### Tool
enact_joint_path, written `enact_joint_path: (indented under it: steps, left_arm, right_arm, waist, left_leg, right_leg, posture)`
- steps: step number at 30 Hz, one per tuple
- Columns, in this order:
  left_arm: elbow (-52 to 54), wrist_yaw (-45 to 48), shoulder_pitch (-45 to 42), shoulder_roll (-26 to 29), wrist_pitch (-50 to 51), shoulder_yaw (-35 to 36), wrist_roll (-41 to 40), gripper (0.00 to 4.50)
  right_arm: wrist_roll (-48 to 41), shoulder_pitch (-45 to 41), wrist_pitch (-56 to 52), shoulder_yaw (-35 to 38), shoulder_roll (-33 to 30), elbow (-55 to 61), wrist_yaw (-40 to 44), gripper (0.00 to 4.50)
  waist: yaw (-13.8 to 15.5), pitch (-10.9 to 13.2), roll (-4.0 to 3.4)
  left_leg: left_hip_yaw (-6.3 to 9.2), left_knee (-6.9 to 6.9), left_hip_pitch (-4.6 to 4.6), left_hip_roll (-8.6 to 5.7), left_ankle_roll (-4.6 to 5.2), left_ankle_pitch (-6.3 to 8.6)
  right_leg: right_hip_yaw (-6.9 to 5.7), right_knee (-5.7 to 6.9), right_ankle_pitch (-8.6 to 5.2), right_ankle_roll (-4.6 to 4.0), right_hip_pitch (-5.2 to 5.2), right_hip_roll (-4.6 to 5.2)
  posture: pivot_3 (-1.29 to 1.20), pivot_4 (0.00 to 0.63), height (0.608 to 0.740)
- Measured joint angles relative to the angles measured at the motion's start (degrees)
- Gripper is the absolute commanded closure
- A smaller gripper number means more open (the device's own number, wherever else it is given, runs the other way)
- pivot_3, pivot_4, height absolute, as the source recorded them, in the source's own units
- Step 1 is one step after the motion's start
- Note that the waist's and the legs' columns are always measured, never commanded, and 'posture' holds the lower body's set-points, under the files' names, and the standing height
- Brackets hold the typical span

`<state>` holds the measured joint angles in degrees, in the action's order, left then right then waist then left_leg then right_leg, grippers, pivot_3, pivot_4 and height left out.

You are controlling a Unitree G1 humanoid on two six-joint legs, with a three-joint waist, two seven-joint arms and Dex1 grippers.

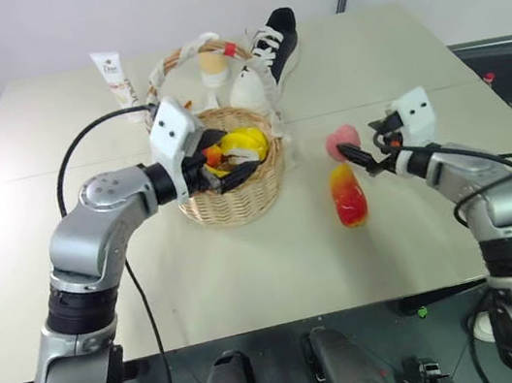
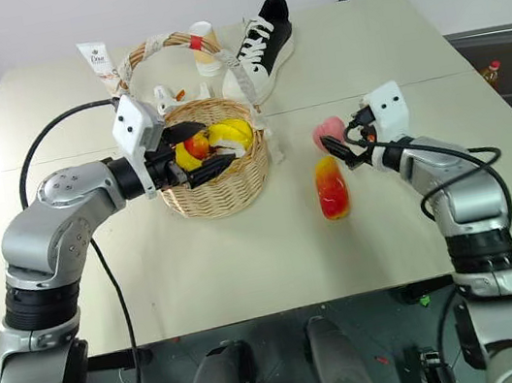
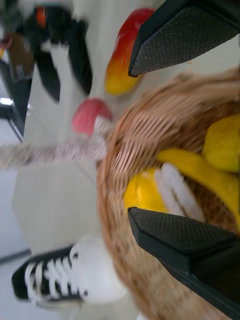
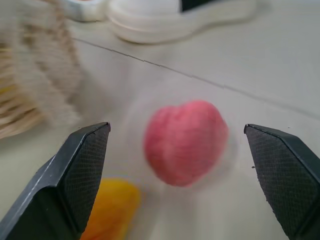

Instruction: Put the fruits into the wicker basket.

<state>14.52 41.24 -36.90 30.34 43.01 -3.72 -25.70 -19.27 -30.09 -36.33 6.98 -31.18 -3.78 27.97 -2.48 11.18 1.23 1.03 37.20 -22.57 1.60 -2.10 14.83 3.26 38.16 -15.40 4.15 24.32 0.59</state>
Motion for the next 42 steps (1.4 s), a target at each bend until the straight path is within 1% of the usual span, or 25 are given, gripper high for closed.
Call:
enact_joint_path:
  steps: [4,11,12,14,16,17,20,23,25,26,27,29,30,32,34,37,39,42]
  left_arm:
    - [1.52,0.07,0.66,0.24,-0.02,0.03,0.02,0.04]
    - [3.43,-0.65,2.25,0.46,0.44,0.07,-0.03,0.04]
    - [3.70,-0.82,2.43,0.46,0.46,0.09,-0.04,0.01]
    - [3.72,-1.33,2.46,0.47,0.49,0.12,-0.04,0.00]
    - [3.72,-1.58,2.48,0.53,0.50,0.16,-0.04,0.00]
    - [3.73,-1.68,2.51,0.56,0.50,0.16,-0.05,0.00]
    - [3.80,-1.79,3.02,0.90,0.50,0.28,-0.06,0.00]
    - [3.79,-1.69,4.05,1.64,-0.41,0.96,0.07,0.00]
    - [3.53,-1.15,5.91,2.82,-2.48,2.59,0.06,0.00]
    - [2.81,-0.68,7.17,3.68,-3.55,4.56,-0.06,0.00]
    - [2.04,-0.46,7.62,4.14,-3.86,5.75,-0.09,0.00]
    - [1.09,0.28,8.39,4.82,-4.88,8.28,-0.84,0.00]
    - [1.13,1.30,9.74,5.61,-6.01,9.95,-1.38,0.00]
    - [0.34,2.51,11.75,6.87,-6.87,12.14,-1.87,0.00]
    - [-0.20,3.77,13.77,7.68,-7.96,13.87,-2.48,0.00]
    - [0.03,4.99,14.81,7.66,-8.70,14.93,-4.10,0.00]
    - [0.30,5.19,15.33,7.58,-8.73,15.90,-5.38,0.00]
    - [2.10,5.26,16.88,7.68,-8.75,16.56,-6.82,0.00]
  right_arm:
    - [0.71,-4.24,0.46,-0.16,1.46,-8.09,-0.48,0.00]
    - [2.87,-7.68,2.37,-1.97,2.79,-16.70,1.12,0.00]
    - [3.13,-7.76,2.57,-2.15,2.90,-17.21,1.40,0.26]
    - [3.35,-7.98,2.96,-2.21,3.14,-17.98,1.91,0.92]
    - [3.43,-8.19,3.12,-2.21,3.15,-17.98,2.15,1.82]
    - [3.45,-8.33,3.44,-2.21,3.15,-17.96,2.21,2.12]
    - [3.49,-8.30,3.79,-2.20,3.06,-16.76,2.55,2.12]
    - [3.94,-6.72,4.27,-2.39,1.45,-10.79,4.01,2.12]
    - [3.87,-4.47,4.65,-2.53,-1.36,-4.06,6.22,2.12]
    - [3.32,-2.73,5.04,-2.48,-3.85,1.58,8.56,2.12]
    - [2.84,-2.01,5.48,-2.30,-4.99,4.67,10.06,2.12]
    - [0.68,-0.70,5.85,-2.20,-6.99,12.31,13.86,2.12]
    - [-1.87,0.81,5.41,-2.64,-8.01,18.08,16.72,2.12]
    - [-5.19,1.59,4.04,-4.35,-8.26,25.05,19.64,2.12]
    - [-6.85,-0.23,2.06,-7.84,-5.69,29.28,19.42,2.12]
    - [-4.67,-5.40,0.33,-14.51,0.91,28.85,15.05,2.12]
    - [-1.84,-9.20,-0.12,-17.95,5.57,25.69,11.32,2.12]
    - [4.43,-15.27,0.39,-21.50,13.12,15.48,4.16,2.12]
  waist:
    - [0.14,0.00,0.00]
    - [-0.04,0.00,0.00]
    - [-0.02,0.00,0.00]
    - [-0.03,0.00,0.00]
    - [-0.03,0.00,0.00]
    - [-0.03,0.00,0.00]
    - [-0.06,0.00,0.00]
    - [0.02,0.00,-0.01]
    - [0.04,0.02,-0.04]
    - [0.04,0.02,-0.04]
    - [-0.03,0.02,-0.04]
    - [-0.06,0.02,-0.03]
    - [-0.09,0.02,-0.04]
    - [-0.23,0.02,-0.04]
    - [-0.31,0.01,-0.02]
    - [-0.05,0.01,-0.02]
    - [-0.04,0.00,0.00]
    - [-0.05,0.00,0.01]
  left_leg:
    - [0.01,-0.02,-0.06,-0.01,0.00,0.00]
    - [0.02,-0.02,-0.05,-0.02,0.01,0.01]
    - [0.02,-0.02,-0.05,-0.02,0.01,0.01]
    - [0.02,-0.02,-0.06,-0.02,0.01,0.01]
    - [0.02,-0.02,-0.06,-0.02,0.01,0.01]
    - [0.02,-0.02,-0.06,-0.02,0.01,0.01]
    - [0.02,-0.02,-0.05,-0.01,0.01,0.01]
    - [0.03,-0.03,-0.06,-0.01,0.01,0.01]
    - [0.03,-0.06,-0.07,-0.01,0.01,0.01]
    - [0.06,-0.06,-0.09,-0.01,0.02,0.01]
    - [0.06,-0.06,-0.08,0.01,0.02,0.02]
    - [0.06,-0.03,-0.05,0.02,0.02,0.02]
    - [0.07,-0.05,-0.03,0.04,0.02,0.02]
    - [0.08,-0.06,0.00,0.13,0.02,0.02]
    - [0.08,-0.03,0.04,0.15,0.02,0.02]
    - [0.05,0.00,0.02,0.13,0.01,0.01]
    - [0.05,-0.01,-0.02,0.13,0.00,0.01]
    - [0.05,-0.02,-0.06,0.13,-0.01,0.00]
  right_leg:
    - [-0.01,-0.04,0.00,0.00,0.00,0.03]
    - [-0.01,-0.04,0.00,0.01,0.00,0.05]
    - [-0.01,-0.03,0.00,0.01,0.00,0.04]
    - [-0.01,-0.03,0.00,0.01,0.00,0.04]
    - [-0.01,-0.04,0.00,0.01,0.00,0.04]
    - [-0.01,-0.03,0.00,0.01,0.00,0.04]
    - [-0.01,-0.03,0.00,0.01,0.00,0.04]
    - [-0.01,-0.04,0.00,0.01,0.00,0.05]
    - [-0.01,-0.06,0.00,0.01,0.02,0.06]
    - [-0.03,-0.06,-0.01,0.01,0.03,0.05]
    - [-0.04,-0.06,-0.01,0.01,0.03,0.02]
    - [-0.05,-0.05,-0.01,0.01,0.02,0.01]
    - [-0.04,-0.04,-0.01,0.01,0.02,0.00]
    - [-0.04,-0.04,-0.01,0.00,0.01,-0.05]
    - [-0.04,-0.02,0.00,0.00,0.00,-0.06]
    - [-0.06,-0.01,0.00,-0.01,0.00,-0.04]
    - [-0.06,-0.02,0.00,-0.01,0.01,-0.02]
    - [-0.06,-0.02,0.01,-0.02,0.06,0.03]
  posture:
    - [0.00,0.150,0.740]
    - [0.00,0.150,0.740]
    - [0.00,0.150,0.740]
    - [0.00,0.150,0.740]
    - [0.00,0.150,0.740]
    - [0.00,0.150,0.740]
    - [0.00,0.150,0.740]
    - [0.00,0.150,0.740]
    - [0.00,0.150,0.740]
    - [0.00,0.150,0.740]
    - [0.00,0.150,0.740]
    - [0.00,0.150,0.740]
    - [0.00,0.150,0.740]
    - [0.00,0.150,0.740]
    - [0.00,0.150,0.740]
    - [0.00,0.150,0.740]
    - [0.00,0.150,0.740]
    - [0.00,0.150,0.740]
